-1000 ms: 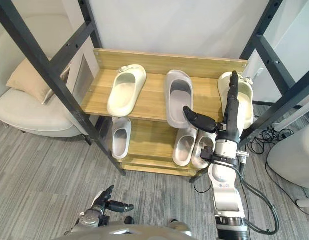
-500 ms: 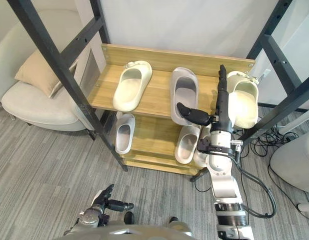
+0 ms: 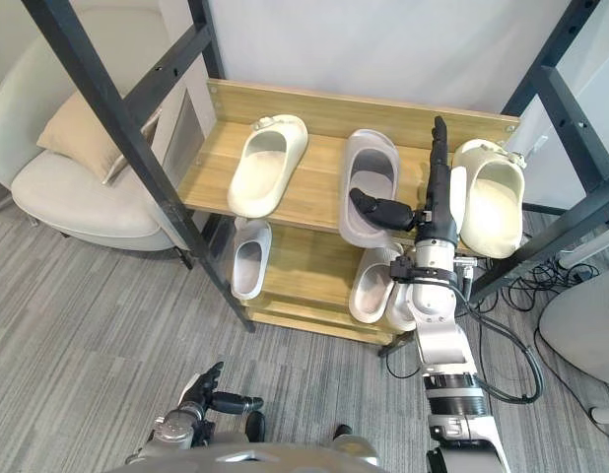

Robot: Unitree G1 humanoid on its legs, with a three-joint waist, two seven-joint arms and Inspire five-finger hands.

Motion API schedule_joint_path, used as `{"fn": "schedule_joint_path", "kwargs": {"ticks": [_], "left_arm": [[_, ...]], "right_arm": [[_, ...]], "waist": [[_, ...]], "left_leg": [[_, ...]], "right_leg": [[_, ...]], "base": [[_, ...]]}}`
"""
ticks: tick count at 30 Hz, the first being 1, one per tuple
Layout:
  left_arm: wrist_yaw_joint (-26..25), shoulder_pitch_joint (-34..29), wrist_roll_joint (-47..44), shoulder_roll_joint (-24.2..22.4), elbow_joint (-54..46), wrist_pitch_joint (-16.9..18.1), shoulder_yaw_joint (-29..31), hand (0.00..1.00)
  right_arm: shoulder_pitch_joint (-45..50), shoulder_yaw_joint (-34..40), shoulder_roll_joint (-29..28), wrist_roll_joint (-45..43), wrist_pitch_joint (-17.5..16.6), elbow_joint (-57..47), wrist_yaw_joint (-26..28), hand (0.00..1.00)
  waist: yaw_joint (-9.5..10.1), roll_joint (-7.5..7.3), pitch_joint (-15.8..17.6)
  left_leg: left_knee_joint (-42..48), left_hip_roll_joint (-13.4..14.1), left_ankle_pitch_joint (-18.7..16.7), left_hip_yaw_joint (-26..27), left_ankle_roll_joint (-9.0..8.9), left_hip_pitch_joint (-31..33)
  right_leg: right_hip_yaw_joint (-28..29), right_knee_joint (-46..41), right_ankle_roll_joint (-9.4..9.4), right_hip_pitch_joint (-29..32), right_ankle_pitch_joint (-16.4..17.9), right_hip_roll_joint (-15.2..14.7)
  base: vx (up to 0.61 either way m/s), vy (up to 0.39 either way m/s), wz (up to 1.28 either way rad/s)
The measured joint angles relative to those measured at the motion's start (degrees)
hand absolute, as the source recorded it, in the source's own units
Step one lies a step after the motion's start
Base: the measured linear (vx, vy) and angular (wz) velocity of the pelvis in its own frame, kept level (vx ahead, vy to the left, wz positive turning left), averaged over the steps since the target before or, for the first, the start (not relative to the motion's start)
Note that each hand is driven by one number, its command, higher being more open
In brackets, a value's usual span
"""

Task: Organize the slippers on the shoe rack

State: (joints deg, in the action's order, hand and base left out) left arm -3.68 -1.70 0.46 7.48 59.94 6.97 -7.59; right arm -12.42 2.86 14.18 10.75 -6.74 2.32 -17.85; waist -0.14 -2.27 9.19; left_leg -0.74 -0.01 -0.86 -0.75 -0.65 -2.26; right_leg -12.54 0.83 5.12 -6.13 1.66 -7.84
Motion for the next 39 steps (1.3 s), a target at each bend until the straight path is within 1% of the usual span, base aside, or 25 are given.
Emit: {"fn": "schedule_joint_path", "kwargs": {"ticks": [2, 3, 7, 11, 14, 17, 20, 24, 28, 32, 33, 34, 35, 37, 38, 39], "left_arm": [[0.0, 0.02, -0.08, 0.0, -0.14, 0.01, 0.0, 1.0], [-0.01, 0.02, -0.24, 0.0, -0.14, 0.02, 0.0, 1.0], [0.0, 0.03, -1.28, 0.0, -0.17, 0.03, 0.03, 1.0], [0.31, 0.03, -2.08, 0.01, -0.2, 0.08, 0.02, 1.0], [0.39, 0.05, -2.34, 0.01, -0.42, 0.2, 0.01, 1.0], [0.48, 0.05, -2.51, -0.01, -0.75, 0.39, 0.01, 1.0], [0.54, 0.05, -2.52, -0.05, -0.86, 0.4, 0.01, 1.0], [0.8, 0.04, -2.5, -0.01, -1.02, 0.38, 0.01, 1.0], [0.79, 0.03, -2.33, 0.0, -1.18, 0.22, 0.04, 1.0], [0.78, -0.02, -2.08, 0.01, -1.17, -0.01, 0.06, 1.0], [0.77, -0.02, -2.05, 0.0, -1.18, -0.02, 0.07, 1.0], [0.77, -0.02, -2.04, 0.0, -1.18, -0.01, 0.07, 1.0], [0.73, -0.07, -2.0, 0.0, -1.18, -0.03, 0.09, 1.0], [0.73, -0.19, -1.82, 0.0, -1.17, -0.05, 0.09, 1.0], [0.73, -0.19, -1.81, 0.0, -1.17, -0.05, 0.09, 1.0], [0.73, -0.2, -1.24, -0.03, -1.17, -0.05, 0.08, 1.0]], "right_arm": [[-0.94, -0.03, 0.28, -1.31, 0.0, 0.88, 0.0, 1.0], [-1.83, -0.05, 0.57, -1.96, 0.09, 2.01, 0.01, 0.0], [-5.2, -0.84, 2.65, -4.6, 0.25, 5.42, 0.45, 0.0], [-8.76, -4.12, 5.87, -8.72, 0.12, 9.14, 3.14, 0.0], [-11.77, -5.27, 6.91, -8.71, -0.1, 11.22, 4.01, 0.0], [-13.3, -5.32, 8.54, -8.75, -0.66, 12.09, 4.42, 0.0], [-13.81, -5.31, 8.79, -10.87, -1.03, 12.08, 4.87, 0.0], [-13.68, -5.3, 8.62, -10.86, -1.04, 11.8, 5.32, 0.0], [-5.99, -5.27, 6.28, -10.1, -1.04, 0.14, 6.35, 0.0], [-4.24, -4.83, 5.69, -9.55, -1.18, -3.29, 6.27, 0.0], [-3.37, -3.86, 4.76, -9.56, -1.17, -6.06, 6.18, 0.0], [-3.13, -3.74, 4.58, -9.58, -1.19, -6.58, 6.12, 0.0], [-1.57, -3.1, 3.42, -9.76, -1.53, -10.54, 6.01, 0.0], [0.86, -2.6, 1.42, -10.04, -3.8, -17.98, 6.1, 0.0], [0.92, -2.59, 1.36, -10.1, -3.88, -18.15, 6.12, 0.0], [1.93, -2.53, 0.54, -11.03, -5.45, -21.93, 6.46, 0.0]], "waist": [[0.05, 0.11, 0.28], [0.06, 0.19, 0.37], [0.1, 0.46, 0.78], [0.11, 0.53, 1.02], [0.2, 0.62, 1.41], [0.73, 0.65, 1.49], [0.72, 0.58, 1.59], [0.7, 0.4, 1.69], [0.41, 0.39, 1.69], [0.01, 0.38, 1.68], [-0.02, 0.39, 1.67], [-0.03, 0.39, 1.67], [-0.12, 0.43, 1.65], [-0.44, 0.5, 1.61], [-0.44, 0.5, 1.61], [-0.49, 0.58, 1.56]], "left_leg": [[0.0, 0.0, 0.0, -0.01, 0.0, 0.0], [-0.01, 0.0, 0.0, -0.01, 0.0, 0.0], [-0.01, -0.01, 0.0, -0.03, 0.0, 0.1], [-0.06, -0.01, 0.0, -0.06, 0.0, 0.23], [-0.06, -0.02, 0.0, -0.09, 0.0, 0.3], [-0.06, -0.02, 0.0, -0.26, 0.0, 0.55], [-0.1, -0.01, 0.0, -0.6, 0.0, 0.55], [-0.1, 0.0, 0.0, -0.66, 0.0, 0.51], [-0.1, 0.08, 0.0, -0.67, 0.0, 0.47], [-0.08, 0.12, -0.01, -0.67, -0.01, 0.34], [-0.07, 0.15, -0.02, -0.63, -0.02, 0.26], [-0.07, 0.15, -0.03, -0.63, -0.03, 0.24], [-0.08, 0.21, -0.08, -0.59, -0.1, 0.08], [-0.09, 0.25, -0.13, -0.16, -0.17, -0.1], [-0.09, 0.25, -0.13, -0.14, -0.17, -0.11], [-0.09, 0.24, -0.14, 0.02, -0.18, -0.43]], "right_leg": [[0.0, -0.03, 0.0, 0.02, 0.0, -0.01], [0.0, -0.03, 0.0, 0.03, 0.0, -0.01], [0.0, -0.01, 0.0, 0.15, 0.0, 0.0], [-0.03, 0.0, 0.0, 0.27, 0.0, 0.01], [-0.08, 0.0, 0.0, 0.33, 0.0, 0.01], [-0.31, 0.01, 0.0, 0.49, 0.0, 0.02], [-0.76, 0.05, -0.01, 0.16, -0.01, 0.04], [-0.85, 0.04, -0.02, 0.09, -0.01, 0.03], [-0.86, -0.02, 0.0, 0.03, -0.02, 0.04], [-0.8, -0.31, 0.06, 0.02, -0.06, -0.02], [-0.74, -0.34, 0.05, 0.01, -0.06, -0.01], [-0.74, -0.33, 0.05, 0.02, -0.06, -0.01], [-0.71, -0.34, 0.05, -0.01, -0.05, 0.02], [-0.28, -0.33, 0.04, 0.01, -0.05, 0.01], [-0.25, -0.33, 0.04, 0.01, -0.05, 0.01], [-0.08, -0.34, 0.03, -0.19, -0.04, 0.0]], "base": [[0.0, 0.0, 0.0], [0.0, 0.0, 0.0], [0.0, 0.0, 0.0], [0.0, 0.0, 0.0], [0.0, 0.0, 0.0], [0.0, 0.0, 0.03], [0.0, 0.0, 0.05], [0.0, 0.0, 0.01], [0.0, 0.0, 0.0], [0.0, 0.0, 0.0], [0.0, 0.0, 0.0], [0.0, 0.0, 0.0], [0.0, 0.0, -0.04], [0.0, 0.0, -0.08], [0.0, 0.0, -0.09], [0.0, 0.0, -0.04]]}}
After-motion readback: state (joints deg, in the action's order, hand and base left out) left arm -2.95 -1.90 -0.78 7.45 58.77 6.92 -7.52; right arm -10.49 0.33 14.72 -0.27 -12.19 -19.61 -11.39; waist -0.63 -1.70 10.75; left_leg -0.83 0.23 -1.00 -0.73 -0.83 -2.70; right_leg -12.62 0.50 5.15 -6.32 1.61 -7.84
